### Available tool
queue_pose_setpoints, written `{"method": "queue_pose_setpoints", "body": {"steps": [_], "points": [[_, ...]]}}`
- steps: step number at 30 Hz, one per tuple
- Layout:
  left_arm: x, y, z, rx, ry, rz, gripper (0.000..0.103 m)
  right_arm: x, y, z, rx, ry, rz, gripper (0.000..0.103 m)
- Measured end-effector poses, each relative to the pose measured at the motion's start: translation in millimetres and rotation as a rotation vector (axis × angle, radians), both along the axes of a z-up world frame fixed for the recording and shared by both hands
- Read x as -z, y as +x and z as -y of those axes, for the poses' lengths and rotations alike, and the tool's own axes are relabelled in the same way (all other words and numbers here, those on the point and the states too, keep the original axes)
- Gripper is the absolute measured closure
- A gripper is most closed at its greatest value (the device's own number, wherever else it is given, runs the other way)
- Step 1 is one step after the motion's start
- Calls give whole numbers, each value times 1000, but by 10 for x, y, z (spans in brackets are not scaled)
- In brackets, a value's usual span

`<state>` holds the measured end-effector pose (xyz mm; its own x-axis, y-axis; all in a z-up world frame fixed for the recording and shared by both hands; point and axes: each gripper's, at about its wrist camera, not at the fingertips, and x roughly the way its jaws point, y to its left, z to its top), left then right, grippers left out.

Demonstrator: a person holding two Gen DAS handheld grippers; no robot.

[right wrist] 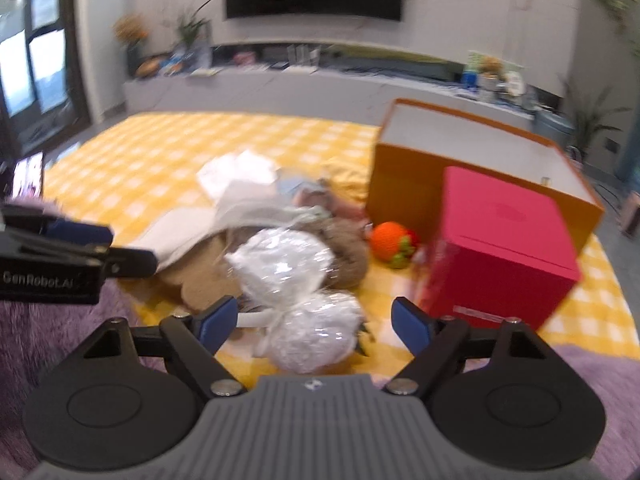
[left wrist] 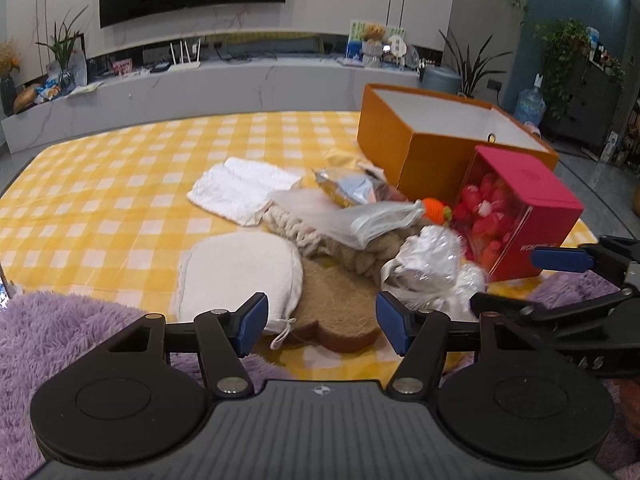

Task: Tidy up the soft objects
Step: 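Grasp the white padded cloth with the left tool while the right tool grasps the clear bag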

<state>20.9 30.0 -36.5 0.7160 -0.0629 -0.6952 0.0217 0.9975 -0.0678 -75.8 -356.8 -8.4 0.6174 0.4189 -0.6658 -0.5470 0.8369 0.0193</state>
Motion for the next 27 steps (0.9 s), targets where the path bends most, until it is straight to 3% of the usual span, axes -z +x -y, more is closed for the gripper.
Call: {"method": "queue_pose_setpoints", "body": {"steps": [6,11,19,22,27], "points": [[50,205,-134,25,53,-70,28,182,141,-234,-93,-89,26,20],[159,408,-169,55,45,-119,23,338,324,-294,-73,-82,-18,20],[346,648,-163,-25,86,-197,22,527,431,-294,-35,-64,-41,27],[362,674,-207,-55,67,-212,27,550,466,-260,-8,-44,-43,33],[377,667,-199,-68,88,-215,55,570,509,-228,22,-27,-47,38]]}}
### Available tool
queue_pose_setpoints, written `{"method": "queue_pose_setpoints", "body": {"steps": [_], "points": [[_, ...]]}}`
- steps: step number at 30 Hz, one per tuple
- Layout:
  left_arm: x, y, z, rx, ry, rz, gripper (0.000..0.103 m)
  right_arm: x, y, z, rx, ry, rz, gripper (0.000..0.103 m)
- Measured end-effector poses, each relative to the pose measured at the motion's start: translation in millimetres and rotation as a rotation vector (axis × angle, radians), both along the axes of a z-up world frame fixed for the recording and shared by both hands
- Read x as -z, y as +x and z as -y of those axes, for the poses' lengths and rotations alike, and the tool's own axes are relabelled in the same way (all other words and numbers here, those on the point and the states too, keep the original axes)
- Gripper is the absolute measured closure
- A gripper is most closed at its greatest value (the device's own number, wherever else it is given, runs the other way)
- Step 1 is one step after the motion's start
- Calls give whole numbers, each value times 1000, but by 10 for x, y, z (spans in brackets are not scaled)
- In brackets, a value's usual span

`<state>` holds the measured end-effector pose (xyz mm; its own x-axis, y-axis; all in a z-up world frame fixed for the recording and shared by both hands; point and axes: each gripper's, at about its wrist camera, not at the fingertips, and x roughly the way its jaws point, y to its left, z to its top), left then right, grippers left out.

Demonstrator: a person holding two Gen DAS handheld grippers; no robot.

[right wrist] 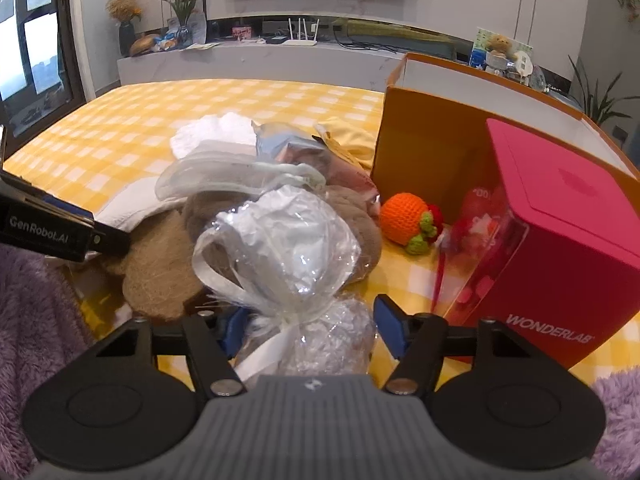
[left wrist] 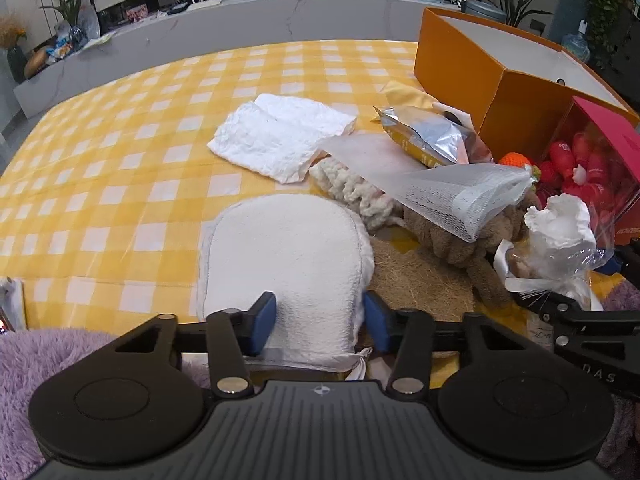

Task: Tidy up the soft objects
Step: 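Grasp the white padded cloth with the left tool while the right tool grasps the clear bag, then carry both held items into the orange box and open both tools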

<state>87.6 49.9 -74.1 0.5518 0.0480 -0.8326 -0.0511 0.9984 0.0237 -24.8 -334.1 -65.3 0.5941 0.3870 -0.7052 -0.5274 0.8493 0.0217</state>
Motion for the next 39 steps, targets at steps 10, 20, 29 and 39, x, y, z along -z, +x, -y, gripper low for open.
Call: {"method": "queue_pose_setpoints", "body": {"steps": [10,20,29,39], "points": [[-74,-84,-7,-10,1,74,85,-48,-65,24,-11,14,32,44],[-422,-344,-12,-29,-28,227,92,-302,-291,192,-10,73,106,45],[-941,-510,170,18,-60,386,93,-535,-382,389,14,133,142,45],[-1363,-138,482,147,-166,460,93,-1144,-159,758,70,214,216,45]]}}
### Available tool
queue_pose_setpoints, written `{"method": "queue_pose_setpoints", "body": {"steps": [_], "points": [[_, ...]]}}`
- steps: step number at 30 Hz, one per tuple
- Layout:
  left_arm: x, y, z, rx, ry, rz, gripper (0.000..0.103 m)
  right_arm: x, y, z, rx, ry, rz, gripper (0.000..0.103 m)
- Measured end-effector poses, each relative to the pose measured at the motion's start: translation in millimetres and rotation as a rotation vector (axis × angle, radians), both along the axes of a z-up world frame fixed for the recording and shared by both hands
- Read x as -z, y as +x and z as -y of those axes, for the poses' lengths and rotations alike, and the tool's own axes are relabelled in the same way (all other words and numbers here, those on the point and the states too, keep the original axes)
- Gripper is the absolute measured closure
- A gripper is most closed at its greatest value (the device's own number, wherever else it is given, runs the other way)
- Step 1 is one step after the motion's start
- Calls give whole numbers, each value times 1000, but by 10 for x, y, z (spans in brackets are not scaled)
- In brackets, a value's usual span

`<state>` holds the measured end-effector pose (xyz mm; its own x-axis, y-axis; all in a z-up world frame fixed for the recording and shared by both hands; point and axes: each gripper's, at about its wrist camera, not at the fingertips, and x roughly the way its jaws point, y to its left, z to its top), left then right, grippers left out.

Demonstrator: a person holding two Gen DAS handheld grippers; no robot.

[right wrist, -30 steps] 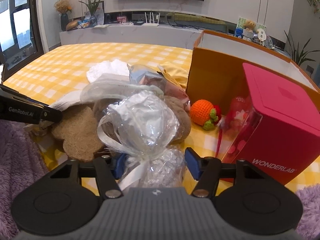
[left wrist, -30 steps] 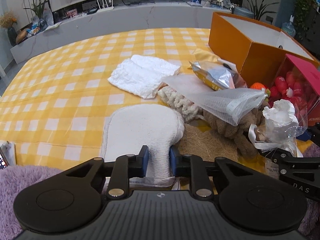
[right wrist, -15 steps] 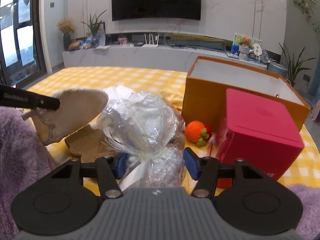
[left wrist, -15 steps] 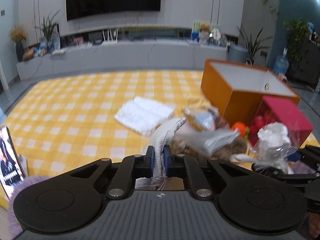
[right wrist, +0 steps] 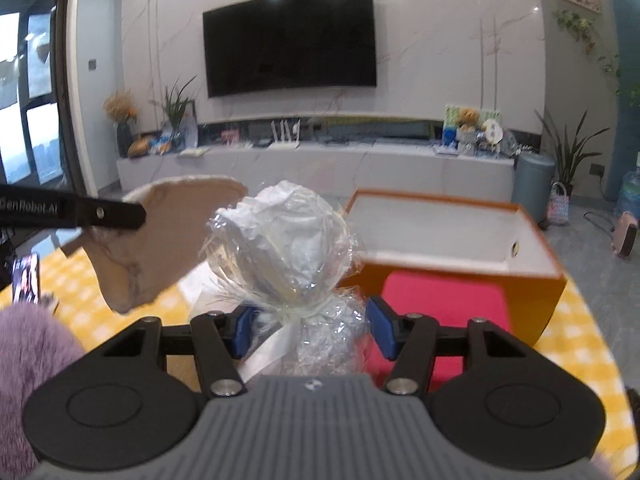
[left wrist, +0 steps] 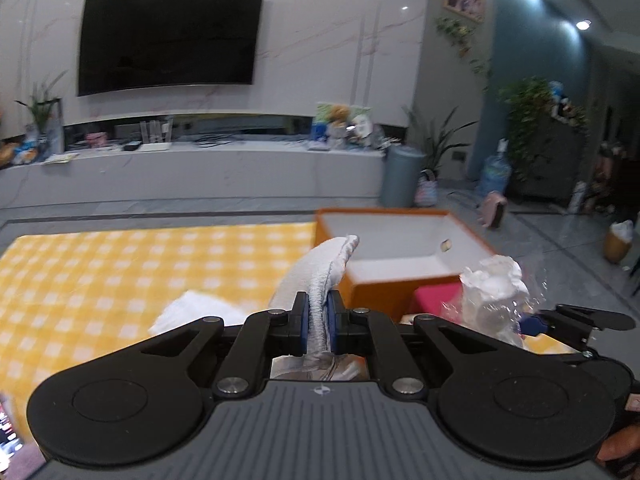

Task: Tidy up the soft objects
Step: 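Carry both held items into the orange box and open both tools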

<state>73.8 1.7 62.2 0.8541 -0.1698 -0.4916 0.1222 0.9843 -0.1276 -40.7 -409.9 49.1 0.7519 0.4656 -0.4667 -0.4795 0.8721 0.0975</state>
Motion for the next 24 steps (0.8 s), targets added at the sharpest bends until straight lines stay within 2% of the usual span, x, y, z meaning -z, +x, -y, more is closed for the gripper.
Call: {"method": "queue_pose_setpoints", "body": {"steps": [11,15,24], "points": [[-291,907,271,110,-130,40,93,-424,792,282,89,-55,31,45],[-282,1287,388,139,-141,33,93,-461,1210,251,109,-84,18,45],[33,1955,408,152,-271,-119,93,-202,2197,170,171,-103,-152,45]]}}
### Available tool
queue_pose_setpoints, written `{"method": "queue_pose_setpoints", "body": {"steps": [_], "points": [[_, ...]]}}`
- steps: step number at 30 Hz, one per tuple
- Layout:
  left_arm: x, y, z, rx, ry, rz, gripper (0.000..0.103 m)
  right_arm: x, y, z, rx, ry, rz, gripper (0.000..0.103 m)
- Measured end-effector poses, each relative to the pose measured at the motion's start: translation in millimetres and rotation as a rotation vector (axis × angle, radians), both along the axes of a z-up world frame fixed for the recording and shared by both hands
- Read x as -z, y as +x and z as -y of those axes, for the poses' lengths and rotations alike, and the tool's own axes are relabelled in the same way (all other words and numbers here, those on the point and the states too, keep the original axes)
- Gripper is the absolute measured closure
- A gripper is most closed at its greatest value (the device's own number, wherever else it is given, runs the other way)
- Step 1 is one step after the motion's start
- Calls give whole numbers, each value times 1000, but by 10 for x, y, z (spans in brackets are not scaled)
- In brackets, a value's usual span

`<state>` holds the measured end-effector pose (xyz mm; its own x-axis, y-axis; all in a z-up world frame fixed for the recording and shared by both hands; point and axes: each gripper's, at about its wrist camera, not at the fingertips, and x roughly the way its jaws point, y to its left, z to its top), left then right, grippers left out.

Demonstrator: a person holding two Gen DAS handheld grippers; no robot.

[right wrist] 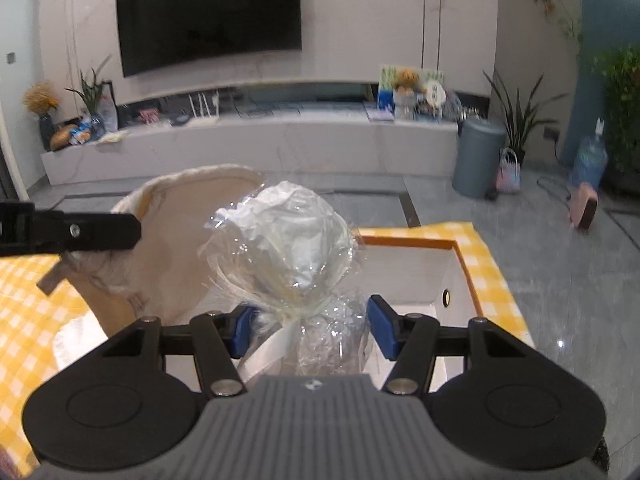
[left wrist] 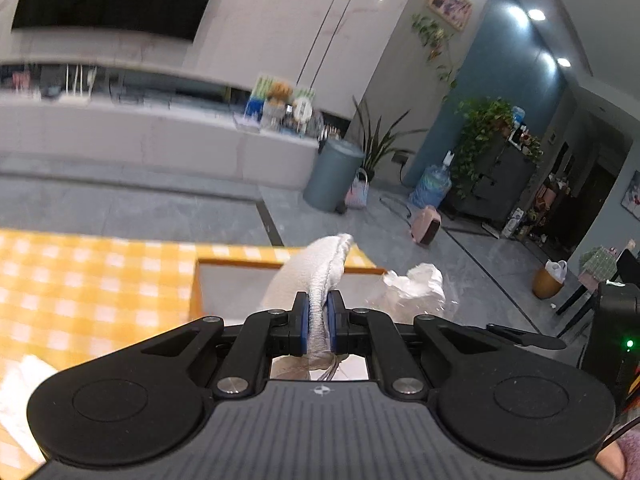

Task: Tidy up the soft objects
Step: 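Carry both held items into the orange box and open both tools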

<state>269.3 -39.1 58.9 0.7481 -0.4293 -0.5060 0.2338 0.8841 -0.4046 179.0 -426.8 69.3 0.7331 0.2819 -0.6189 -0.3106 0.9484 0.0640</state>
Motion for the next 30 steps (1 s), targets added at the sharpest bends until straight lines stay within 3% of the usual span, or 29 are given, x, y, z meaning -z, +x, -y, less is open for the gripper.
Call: {"method": "queue_pose_setpoints", "body": {"steps": [7,17,20,22,24,27,30], "points": [[347,249,-27,10,-38,-117,92,342,465,-199,-4,-74,-76,44],[690,304,-9,15,-5,-232,89,807,729,-258,-23,-162,-197,41],[670,273,-45,16,-17,-236,82,838,760,-229,-26,-165,-224,39],[657,274,-53,19,-11,-233,71,829,727,-209,-30,-171,-223,36],[624,256,-67,16,-13,-229,49,776,672,-224,-38,-179,-221,30],[538,226,-49,7,-29,-191,31,665,590,-192,-42,-193,-195,21],[384,129,-31,-6,-35,-144,20,514,505,-163,-35,-199,-160,20]]}}
